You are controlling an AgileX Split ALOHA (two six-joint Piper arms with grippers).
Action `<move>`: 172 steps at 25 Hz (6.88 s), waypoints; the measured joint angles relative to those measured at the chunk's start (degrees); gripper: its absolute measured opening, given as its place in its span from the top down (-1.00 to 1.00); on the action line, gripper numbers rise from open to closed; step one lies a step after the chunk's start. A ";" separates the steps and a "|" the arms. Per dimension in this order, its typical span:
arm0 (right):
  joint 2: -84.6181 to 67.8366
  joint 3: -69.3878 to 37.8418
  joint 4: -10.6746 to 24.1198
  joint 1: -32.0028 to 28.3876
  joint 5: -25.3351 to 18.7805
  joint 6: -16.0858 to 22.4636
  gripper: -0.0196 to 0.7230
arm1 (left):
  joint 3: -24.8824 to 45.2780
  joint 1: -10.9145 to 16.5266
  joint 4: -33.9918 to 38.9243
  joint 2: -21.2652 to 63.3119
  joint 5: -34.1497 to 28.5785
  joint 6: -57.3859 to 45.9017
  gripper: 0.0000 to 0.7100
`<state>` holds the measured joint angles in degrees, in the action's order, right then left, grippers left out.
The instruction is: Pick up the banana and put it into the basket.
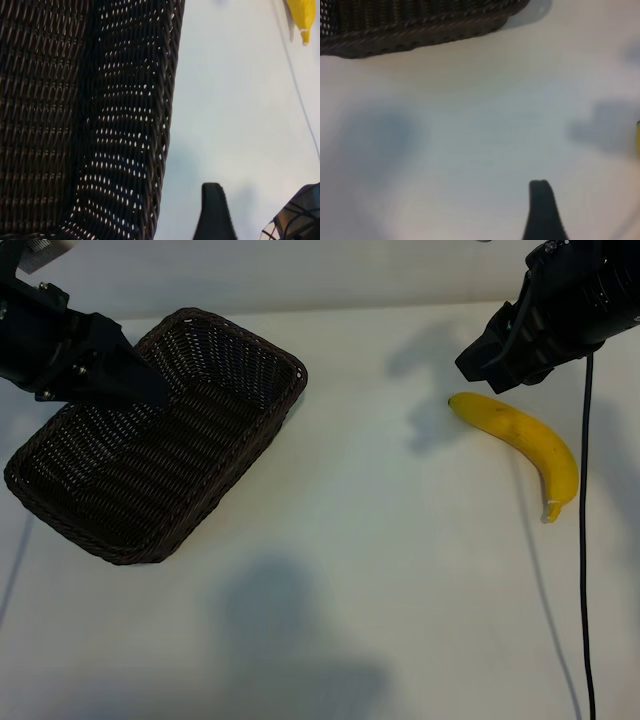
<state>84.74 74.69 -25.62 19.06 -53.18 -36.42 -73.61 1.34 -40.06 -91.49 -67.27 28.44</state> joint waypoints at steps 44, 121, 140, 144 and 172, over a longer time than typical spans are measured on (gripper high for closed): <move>0.00 0.00 0.00 0.00 0.09 0.00 -0.32 | 22.78 15.57 25.75 25.10 9.33 -27.74 -0.48; 0.00 0.00 -1.31 0.00 0.91 0.00 -0.32 | -26.13 -5.44 14.60 -34.51 4.59 -17.53 0.12; 0.00 0.00 -1.36 0.00 2.19 0.00 -0.32 | -26.20 -4.26 15.64 -31.95 -0.05 -20.43 -0.39; 0.00 0.00 -1.36 0.00 2.31 0.00 -0.32 | -26.03 -2.52 19.51 -26.77 -0.05 -21.53 -0.39; 11.92 0.00 22.16 -5.16 -0.66 10.42 -0.32 | -1.58 -0.11 3.55 -7.65 1.15 -4.96 -0.40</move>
<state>96.66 74.69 -3.47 13.90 -53.84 -26.00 -75.19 1.23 -36.51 -99.14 -66.12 23.47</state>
